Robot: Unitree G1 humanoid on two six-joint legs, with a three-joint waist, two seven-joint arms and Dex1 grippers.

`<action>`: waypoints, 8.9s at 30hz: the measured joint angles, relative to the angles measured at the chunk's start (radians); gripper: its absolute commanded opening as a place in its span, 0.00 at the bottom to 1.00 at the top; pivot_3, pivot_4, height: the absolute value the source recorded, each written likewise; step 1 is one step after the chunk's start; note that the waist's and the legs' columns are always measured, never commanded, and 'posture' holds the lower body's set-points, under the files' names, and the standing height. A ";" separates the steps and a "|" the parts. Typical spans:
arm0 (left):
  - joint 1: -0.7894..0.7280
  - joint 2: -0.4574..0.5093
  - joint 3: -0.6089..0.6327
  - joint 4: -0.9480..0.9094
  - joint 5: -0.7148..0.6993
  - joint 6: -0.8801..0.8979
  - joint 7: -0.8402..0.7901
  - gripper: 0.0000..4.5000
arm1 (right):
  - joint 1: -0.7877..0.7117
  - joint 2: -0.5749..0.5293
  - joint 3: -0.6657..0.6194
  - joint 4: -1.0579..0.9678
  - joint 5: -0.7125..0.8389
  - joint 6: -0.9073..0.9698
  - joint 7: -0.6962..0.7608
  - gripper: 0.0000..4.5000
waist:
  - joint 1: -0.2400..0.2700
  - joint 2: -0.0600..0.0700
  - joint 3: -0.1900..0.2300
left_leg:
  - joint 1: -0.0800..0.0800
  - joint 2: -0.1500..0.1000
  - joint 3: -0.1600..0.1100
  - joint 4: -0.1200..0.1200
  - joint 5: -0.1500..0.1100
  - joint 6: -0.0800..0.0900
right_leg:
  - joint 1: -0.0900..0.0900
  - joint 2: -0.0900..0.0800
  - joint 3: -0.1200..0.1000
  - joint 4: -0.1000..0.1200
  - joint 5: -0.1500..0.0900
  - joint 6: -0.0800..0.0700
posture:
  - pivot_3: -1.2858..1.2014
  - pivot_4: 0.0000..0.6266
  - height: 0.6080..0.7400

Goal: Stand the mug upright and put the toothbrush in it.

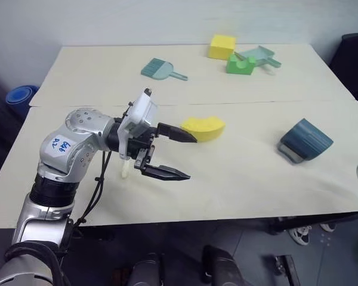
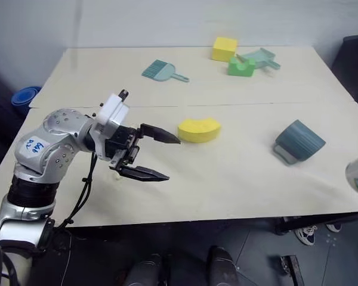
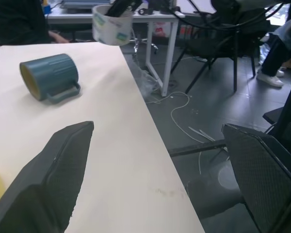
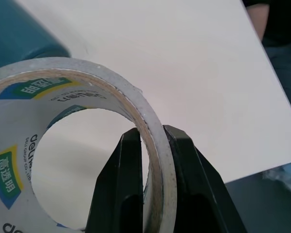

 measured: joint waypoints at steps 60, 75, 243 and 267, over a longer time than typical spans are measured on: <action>0.116 0.249 0.251 -0.046 0.016 0.052 0.212 1.00 | -0.826 0.717 1.283 0.190 -0.637 -0.903 -0.030 0.85 | -0.034 0.008 0.003 | -0.003 0.001 -0.010 0.000 0.000 -0.004 | -0.003 0.000 -0.009 0.008 0.000 0.000 | 0.52 0.24 1.00; 0.070 0.233 0.220 -0.010 0.022 0.036 0.206 1.00 | -0.996 0.826 1.230 0.545 -0.716 -1.031 -0.076 0.85 | -0.048 0.008 0.003 | -0.003 0.001 -0.010 -0.001 0.000 -0.004 | -0.003 0.000 -0.009 0.008 0.000 0.000 | 0.52 0.24 1.00; 0.240 0.305 0.350 -0.171 -0.073 0.248 0.281 1.00 | -0.366 1.127 0.860 -0.304 -0.062 -0.671 -0.127 0.02 | -0.022 0.013 0.007 | -0.003 0.000 -0.012 0.000 0.001 -0.005 | -0.002 0.001 -0.005 0.007 0.000 0.001 | 0.52 0.24 1.00; 0.258 0.311 0.326 -0.208 -0.128 0.284 0.355 1.00 | -0.201 1.060 0.883 -0.198 -0.113 -0.910 -0.057 0.99 | -0.049 0.012 0.007 | 0.000 0.001 -0.011 -0.005 0.002 -0.007 | -0.003 0.003 -0.004 0.008 0.000 0.000 | 0.52 0.24 1.00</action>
